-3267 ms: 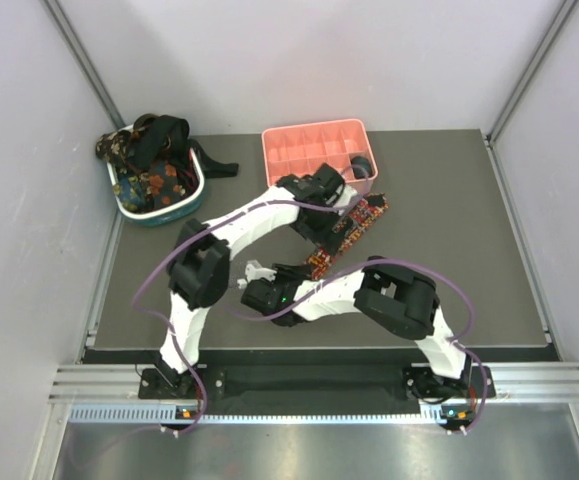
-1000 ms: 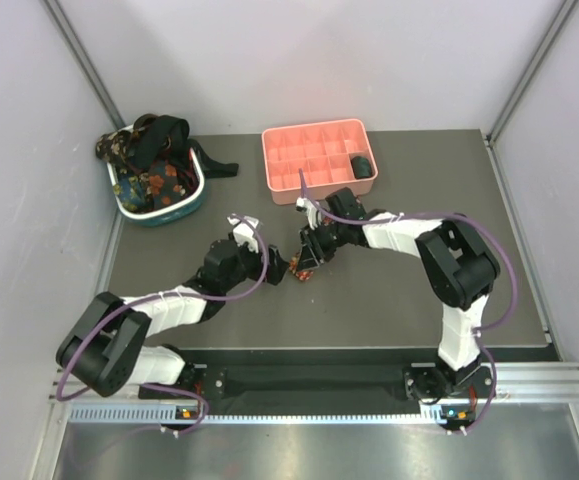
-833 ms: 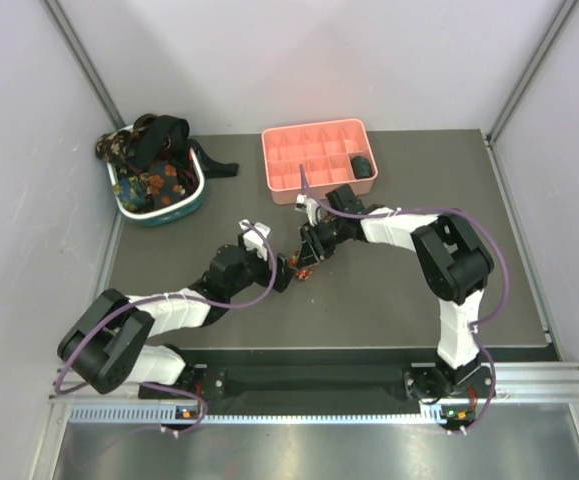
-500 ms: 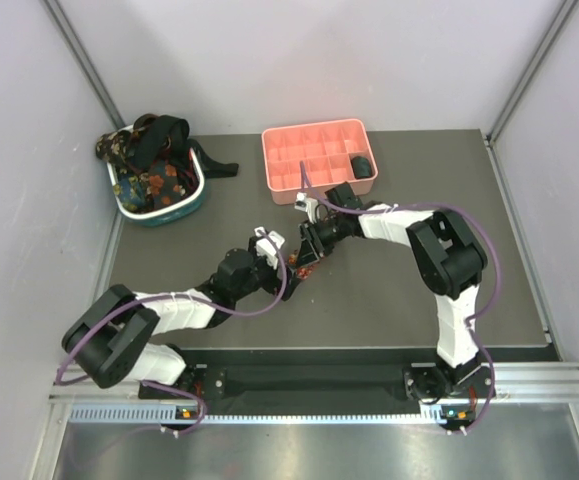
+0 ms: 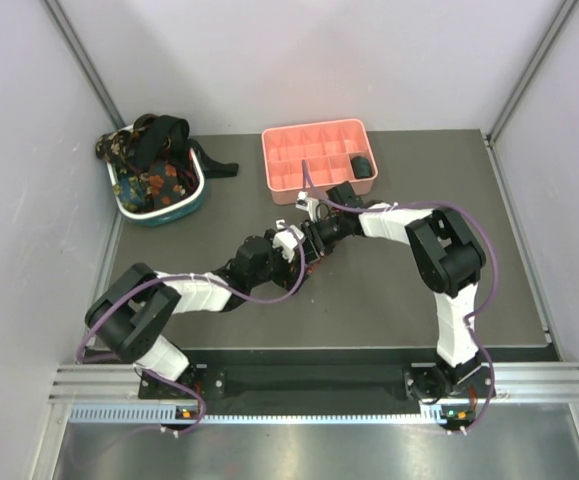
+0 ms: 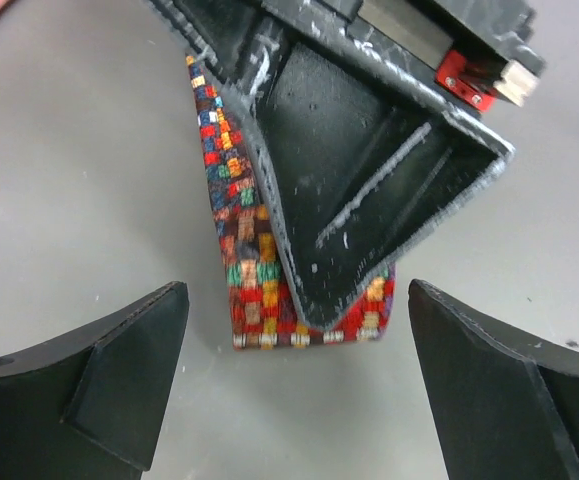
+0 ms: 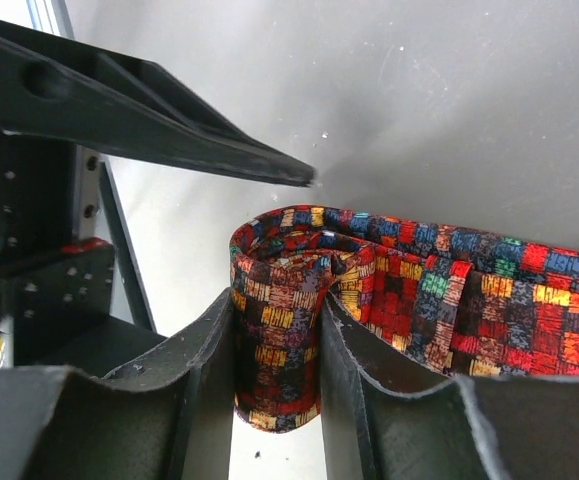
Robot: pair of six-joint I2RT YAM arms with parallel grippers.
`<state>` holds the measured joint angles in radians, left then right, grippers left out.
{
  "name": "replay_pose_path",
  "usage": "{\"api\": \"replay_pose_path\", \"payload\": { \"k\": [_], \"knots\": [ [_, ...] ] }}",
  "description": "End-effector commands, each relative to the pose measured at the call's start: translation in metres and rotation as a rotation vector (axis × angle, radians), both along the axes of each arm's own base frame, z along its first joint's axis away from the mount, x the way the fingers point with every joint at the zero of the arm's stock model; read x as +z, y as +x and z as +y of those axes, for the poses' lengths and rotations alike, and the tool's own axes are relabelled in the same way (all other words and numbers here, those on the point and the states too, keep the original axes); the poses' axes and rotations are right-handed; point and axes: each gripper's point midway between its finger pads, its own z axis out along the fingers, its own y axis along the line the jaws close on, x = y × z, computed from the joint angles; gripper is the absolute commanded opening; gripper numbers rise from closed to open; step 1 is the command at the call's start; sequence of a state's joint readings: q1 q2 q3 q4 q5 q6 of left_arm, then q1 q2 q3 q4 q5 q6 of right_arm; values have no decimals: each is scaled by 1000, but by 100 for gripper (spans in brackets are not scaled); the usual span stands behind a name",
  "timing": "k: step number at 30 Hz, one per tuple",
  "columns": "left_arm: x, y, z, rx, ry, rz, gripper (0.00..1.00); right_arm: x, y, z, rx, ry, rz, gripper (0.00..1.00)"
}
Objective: Roll the ties
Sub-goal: Roll the tie
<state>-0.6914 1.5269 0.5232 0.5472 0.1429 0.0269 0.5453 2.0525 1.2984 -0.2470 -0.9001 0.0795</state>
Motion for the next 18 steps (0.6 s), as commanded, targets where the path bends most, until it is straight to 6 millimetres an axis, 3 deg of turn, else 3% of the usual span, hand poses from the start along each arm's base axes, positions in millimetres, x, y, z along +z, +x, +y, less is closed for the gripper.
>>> {"api": "replay_pose_path", "payload": {
  "k": [1, 9, 18],
  "knots": [
    [5, 9, -14, -39, 14, -17, 95, -17, 20, -9, -39, -75, -76, 25],
    [-14, 18, -17, -14, 70, 15, 88, -16, 22, -11, -47, -90, -92, 25],
    [-18, 16, -7, 23, 71, -3, 66, -15, 25, -14, -62, -88, -93, 30]
  ]
}}
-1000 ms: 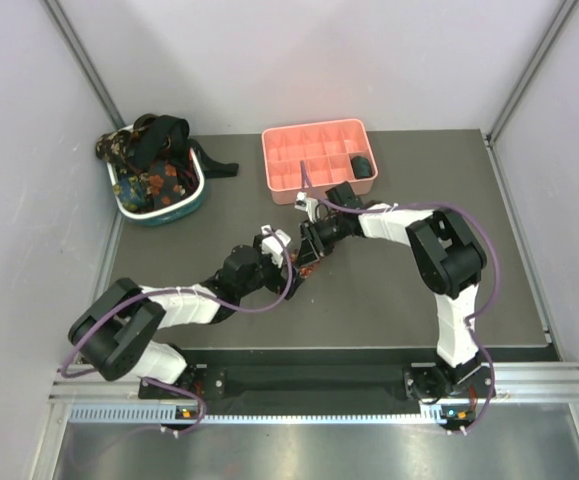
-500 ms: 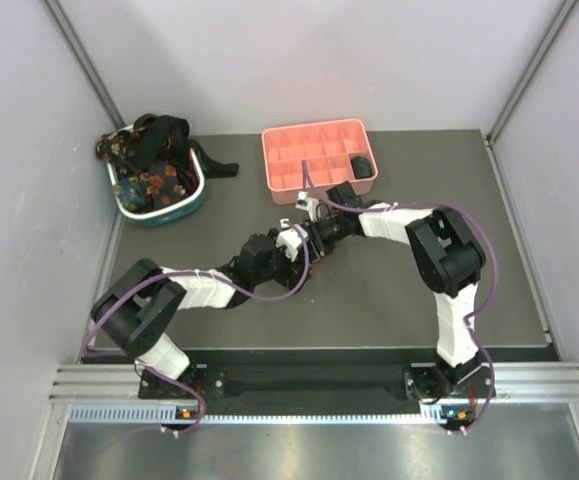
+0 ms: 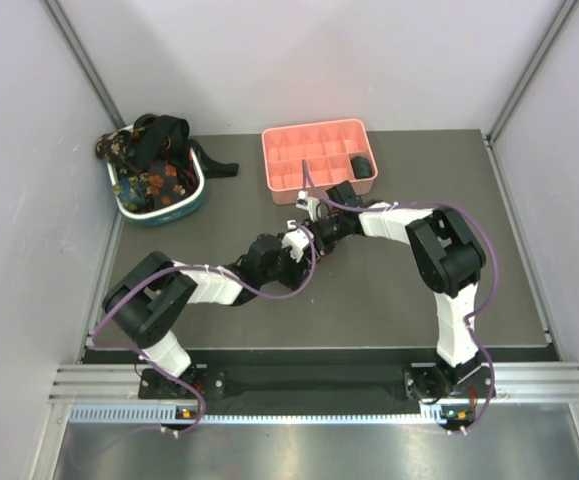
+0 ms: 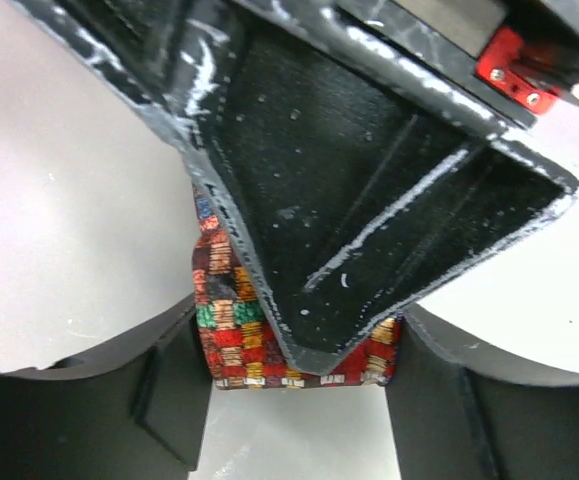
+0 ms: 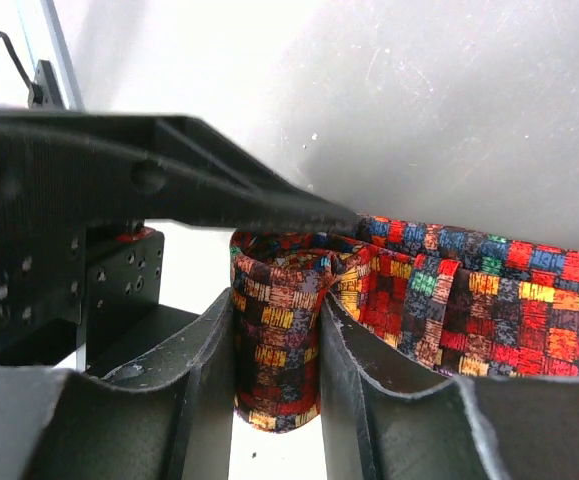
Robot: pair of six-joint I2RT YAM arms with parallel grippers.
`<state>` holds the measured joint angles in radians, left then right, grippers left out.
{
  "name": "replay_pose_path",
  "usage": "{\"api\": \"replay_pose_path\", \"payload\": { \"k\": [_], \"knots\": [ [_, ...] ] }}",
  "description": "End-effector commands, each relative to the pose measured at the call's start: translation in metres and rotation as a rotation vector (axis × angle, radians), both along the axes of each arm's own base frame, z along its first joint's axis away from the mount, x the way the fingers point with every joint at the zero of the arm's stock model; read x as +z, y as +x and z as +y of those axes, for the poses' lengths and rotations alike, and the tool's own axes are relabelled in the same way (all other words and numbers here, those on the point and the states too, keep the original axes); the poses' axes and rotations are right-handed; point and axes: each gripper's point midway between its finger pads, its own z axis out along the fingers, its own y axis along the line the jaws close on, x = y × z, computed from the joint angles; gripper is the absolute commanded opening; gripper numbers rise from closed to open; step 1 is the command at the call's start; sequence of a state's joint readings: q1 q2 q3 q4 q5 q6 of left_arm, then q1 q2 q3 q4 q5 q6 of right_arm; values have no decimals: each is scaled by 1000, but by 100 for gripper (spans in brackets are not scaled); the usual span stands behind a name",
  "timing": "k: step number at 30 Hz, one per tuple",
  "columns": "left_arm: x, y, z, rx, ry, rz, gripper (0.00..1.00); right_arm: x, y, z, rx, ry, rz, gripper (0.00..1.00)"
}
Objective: Roll the ties
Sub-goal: Roll the tie
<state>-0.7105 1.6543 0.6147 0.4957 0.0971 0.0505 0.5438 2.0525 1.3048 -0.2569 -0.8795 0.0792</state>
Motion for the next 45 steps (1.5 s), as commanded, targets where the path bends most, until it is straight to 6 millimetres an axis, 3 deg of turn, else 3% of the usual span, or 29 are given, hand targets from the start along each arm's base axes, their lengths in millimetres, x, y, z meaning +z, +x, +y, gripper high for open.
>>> {"api": "replay_pose_path", "payload": {
  "k": [1, 4, 12, 19, 35, 40, 45],
  "knots": [
    [7, 4, 0, 7, -18, -41, 65, -14, 21, -13, -50, -72, -87, 31],
    [6, -1, -1, -16, -18, -27, 58, -15, 23, -15, -62, -79, -90, 43],
    [1, -8, -3, -9, 25, 69, 53, -13, 25, -19, -85, -91, -93, 52],
    [1, -7, 1, 31, 82, 136, 52, -13, 25, -18, -87, -87, -86, 38],
    [-8, -27, 8, 89, 181, 288, 51, -28, 5, -13, -74, -68, -12, 30],
    [-4, -32, 13, 103, 166, 273, 59, -27, -4, -6, -52, -50, 6, 28],
    [10, -22, 8, 92, 124, 195, 73, -22, -2, -1, -35, -28, 7, 25]
  ]
}}
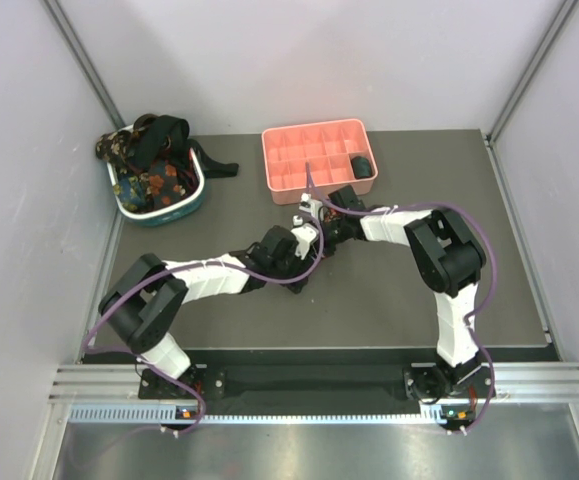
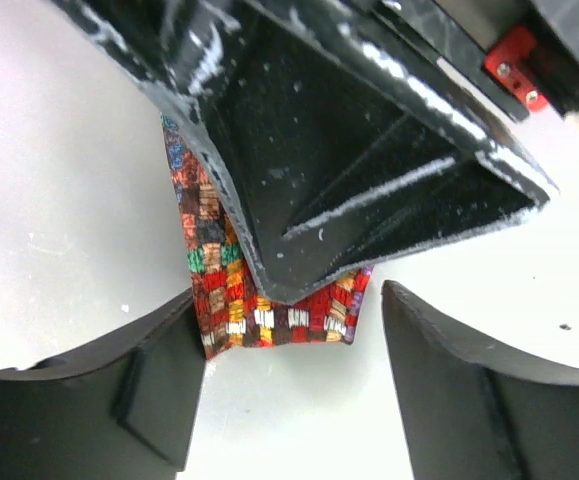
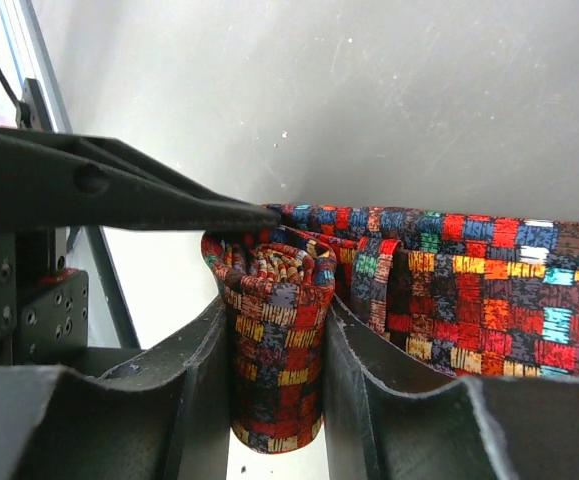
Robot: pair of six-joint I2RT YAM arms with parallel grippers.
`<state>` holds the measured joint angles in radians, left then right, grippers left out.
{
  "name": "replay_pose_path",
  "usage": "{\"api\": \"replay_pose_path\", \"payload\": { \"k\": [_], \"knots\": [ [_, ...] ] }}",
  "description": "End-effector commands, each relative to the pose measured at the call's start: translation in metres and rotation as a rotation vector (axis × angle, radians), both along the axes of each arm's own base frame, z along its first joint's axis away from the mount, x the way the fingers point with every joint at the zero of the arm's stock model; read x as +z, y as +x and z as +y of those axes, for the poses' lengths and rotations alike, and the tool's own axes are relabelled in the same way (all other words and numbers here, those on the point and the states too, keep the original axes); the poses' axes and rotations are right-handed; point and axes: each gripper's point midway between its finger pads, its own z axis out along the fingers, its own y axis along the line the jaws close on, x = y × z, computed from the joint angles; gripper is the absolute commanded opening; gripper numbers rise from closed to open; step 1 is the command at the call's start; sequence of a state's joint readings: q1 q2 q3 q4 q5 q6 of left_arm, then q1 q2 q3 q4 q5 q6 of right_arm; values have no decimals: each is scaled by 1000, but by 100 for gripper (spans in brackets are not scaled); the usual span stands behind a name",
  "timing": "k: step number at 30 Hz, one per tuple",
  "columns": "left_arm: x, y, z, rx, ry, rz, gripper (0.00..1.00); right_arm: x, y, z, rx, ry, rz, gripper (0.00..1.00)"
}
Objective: Roll the ties
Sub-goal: Roll the tie
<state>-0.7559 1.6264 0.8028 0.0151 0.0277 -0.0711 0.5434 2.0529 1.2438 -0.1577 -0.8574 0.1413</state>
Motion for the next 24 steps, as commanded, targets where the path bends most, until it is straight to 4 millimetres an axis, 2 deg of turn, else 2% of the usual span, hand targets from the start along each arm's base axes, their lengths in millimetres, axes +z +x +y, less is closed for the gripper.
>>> {"api": "replay_pose_path", "payload": {
  "k": [1, 4, 7, 10, 12, 17, 21, 22, 24],
  "knots": [
    [15, 5, 0, 5, -24, -56, 74, -15, -2, -1, 14, -36, 11, 23],
    [21, 14, -8, -10, -40, -94, 75, -15, 0, 1, 27, -35, 12, 21],
    [19, 20, -13, -19, -38, -107, 76, -12, -1, 1, 36, -31, 7, 19],
    [16, 33, -8, 32, -1, -141, 78, -9, -1, 1, 39, -27, -7, 18],
    [15, 37, -6, 48, 6, -155, 84, -9, 0, 1, 42, -28, -9, 18],
    [12, 41, -13, 32, -17, -173, 85, -5, 1, 3, 53, -29, -37, 17],
    [9, 45, -16, 33, -34, -202, 77, -3, 3, 6, 63, -27, -50, 17],
    [6, 44, -16, 28, -36, -198, 71, -4, 4, 6, 64, -30, -46, 17],
    [3, 43, -16, 8, -22, -203, 65, -7, 4, 5, 63, -39, -43, 17]
  ]
}}
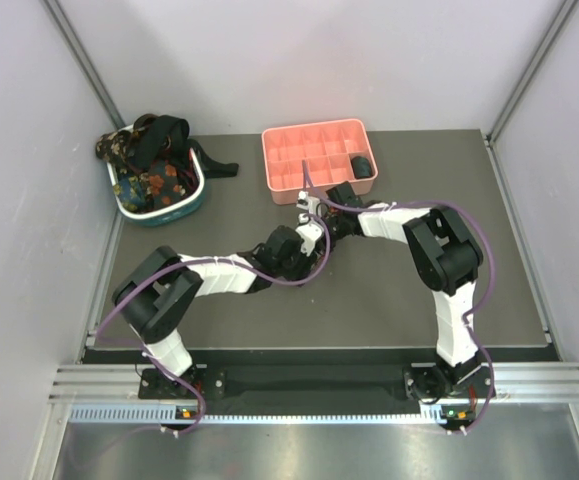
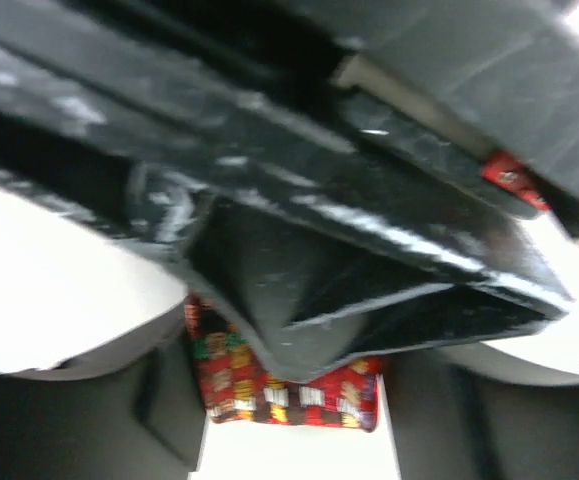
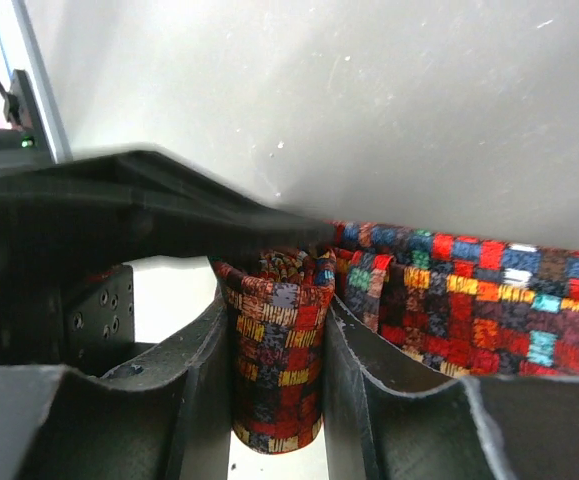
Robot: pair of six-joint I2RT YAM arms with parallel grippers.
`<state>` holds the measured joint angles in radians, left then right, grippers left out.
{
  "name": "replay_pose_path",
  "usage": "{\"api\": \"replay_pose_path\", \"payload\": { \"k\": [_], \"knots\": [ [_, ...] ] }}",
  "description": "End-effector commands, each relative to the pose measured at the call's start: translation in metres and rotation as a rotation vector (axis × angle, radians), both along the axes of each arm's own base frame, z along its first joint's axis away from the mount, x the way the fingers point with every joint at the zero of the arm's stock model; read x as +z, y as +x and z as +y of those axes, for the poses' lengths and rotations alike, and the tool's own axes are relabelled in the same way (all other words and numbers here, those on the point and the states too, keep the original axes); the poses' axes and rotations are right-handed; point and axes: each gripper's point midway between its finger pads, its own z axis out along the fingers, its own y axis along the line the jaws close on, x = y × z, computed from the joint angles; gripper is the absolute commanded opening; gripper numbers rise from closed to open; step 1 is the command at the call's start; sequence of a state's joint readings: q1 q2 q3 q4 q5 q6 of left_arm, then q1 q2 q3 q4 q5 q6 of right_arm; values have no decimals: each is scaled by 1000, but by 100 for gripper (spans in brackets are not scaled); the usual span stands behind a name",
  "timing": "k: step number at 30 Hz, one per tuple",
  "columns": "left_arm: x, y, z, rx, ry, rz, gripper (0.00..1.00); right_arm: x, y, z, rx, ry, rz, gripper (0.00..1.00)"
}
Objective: Roll the ties
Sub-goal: Roll the tie
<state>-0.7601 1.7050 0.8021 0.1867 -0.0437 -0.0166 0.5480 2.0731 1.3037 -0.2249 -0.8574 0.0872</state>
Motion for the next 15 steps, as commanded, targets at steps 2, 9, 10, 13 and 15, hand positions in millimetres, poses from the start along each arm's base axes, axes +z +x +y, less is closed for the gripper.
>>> {"api": "replay_pose_path", "payload": {
  "k": [2, 9, 10, 13, 15],
  "knots": [
    [6, 12, -4, 3, -19, -63, 60, -10, 1, 2, 29, -30, -25, 18],
    [-6, -8, 9, 20, -21, -8, 51, -6, 6, -1, -5, -30, -27, 40],
    [-10, -11, 11, 21, -13, 5, 50, -3, 9, -1, -13, -20, -37, 41],
    [-15, -19, 12, 23, -16, 43, 49, 3, 16, -5, -51, -1, -23, 43],
    [-18, -22, 14, 27, -15, 56, 50, 11, 17, -6, -60, 17, -23, 43]
  ]
}}
